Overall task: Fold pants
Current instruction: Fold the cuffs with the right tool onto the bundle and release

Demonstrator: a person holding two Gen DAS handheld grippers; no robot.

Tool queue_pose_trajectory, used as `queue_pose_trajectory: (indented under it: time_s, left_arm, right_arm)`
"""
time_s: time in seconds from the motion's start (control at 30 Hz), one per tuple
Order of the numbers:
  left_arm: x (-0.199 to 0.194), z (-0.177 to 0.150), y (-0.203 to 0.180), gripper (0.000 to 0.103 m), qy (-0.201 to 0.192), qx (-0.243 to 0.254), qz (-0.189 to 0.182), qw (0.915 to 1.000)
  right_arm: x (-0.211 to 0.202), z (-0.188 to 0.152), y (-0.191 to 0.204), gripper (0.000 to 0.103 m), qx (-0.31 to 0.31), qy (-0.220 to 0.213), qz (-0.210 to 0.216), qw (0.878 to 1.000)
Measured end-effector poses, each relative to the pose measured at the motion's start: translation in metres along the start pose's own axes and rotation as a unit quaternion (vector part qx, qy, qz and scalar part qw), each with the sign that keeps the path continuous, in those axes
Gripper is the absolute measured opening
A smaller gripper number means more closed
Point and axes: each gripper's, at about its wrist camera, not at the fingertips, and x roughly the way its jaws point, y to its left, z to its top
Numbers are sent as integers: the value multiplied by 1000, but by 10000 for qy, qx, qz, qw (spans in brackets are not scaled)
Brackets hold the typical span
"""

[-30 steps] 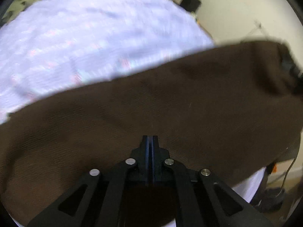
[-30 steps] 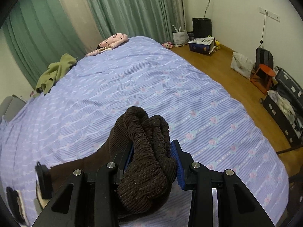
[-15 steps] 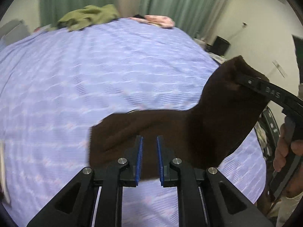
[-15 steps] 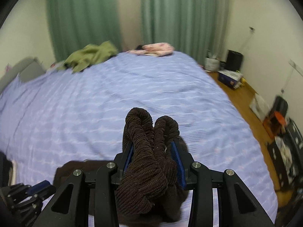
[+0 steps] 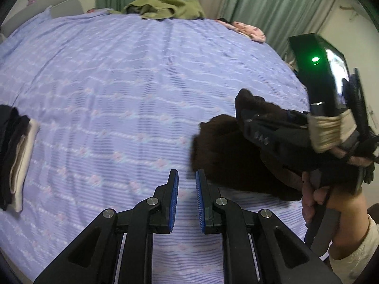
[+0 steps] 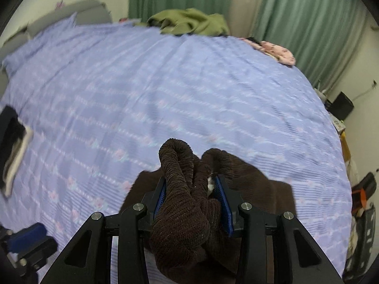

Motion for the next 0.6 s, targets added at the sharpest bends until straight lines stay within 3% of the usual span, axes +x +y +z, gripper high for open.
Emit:
queue_pose_trajectory:
  time_s: [0.07,0.1,0.17,0.23,0.33,0.4,0.47,0.53,0.6]
  left_arm:
    - [-1,-3,10,22,0,-80,93,9999]
    - [-1,-4,16,30,6,-140,149,9998]
    - [-4,-5,23,41,-22,-221,220,9995]
    - [-11,-4,29,43,-77,-266,343,9990]
    - [-25,-2,31,51,-214,-148,440,9987]
    - [-30,1,27,53,-269,-49,368,9990]
    - [-35,5,16,54,-345,130,212,9991]
    - [-33,11,-3,56,-434,368,-99,9983]
    - [-27,19,-21,58,-447,517,-400,9969]
  right_arm:
    - [6,-1,15,50,-115,94,138,9998]
    - [7,-2,19,50,-88,123,344,9993]
    - [7,-1,30,51,5,199,1197,9926]
    - [1,0,40,51,-41,224,1486,9886]
    - [-27,-2,39,51,-90,-72,1543,9880]
    - [-58,-8,21,61,57,-446,1552,9869]
    - [-82,-17,-1,75,243,-776,1365,9873]
    - [-105,-35,-39,77,599,-1072,957,9878]
    - [-112,-47,-71,77,879,-1047,713,9880]
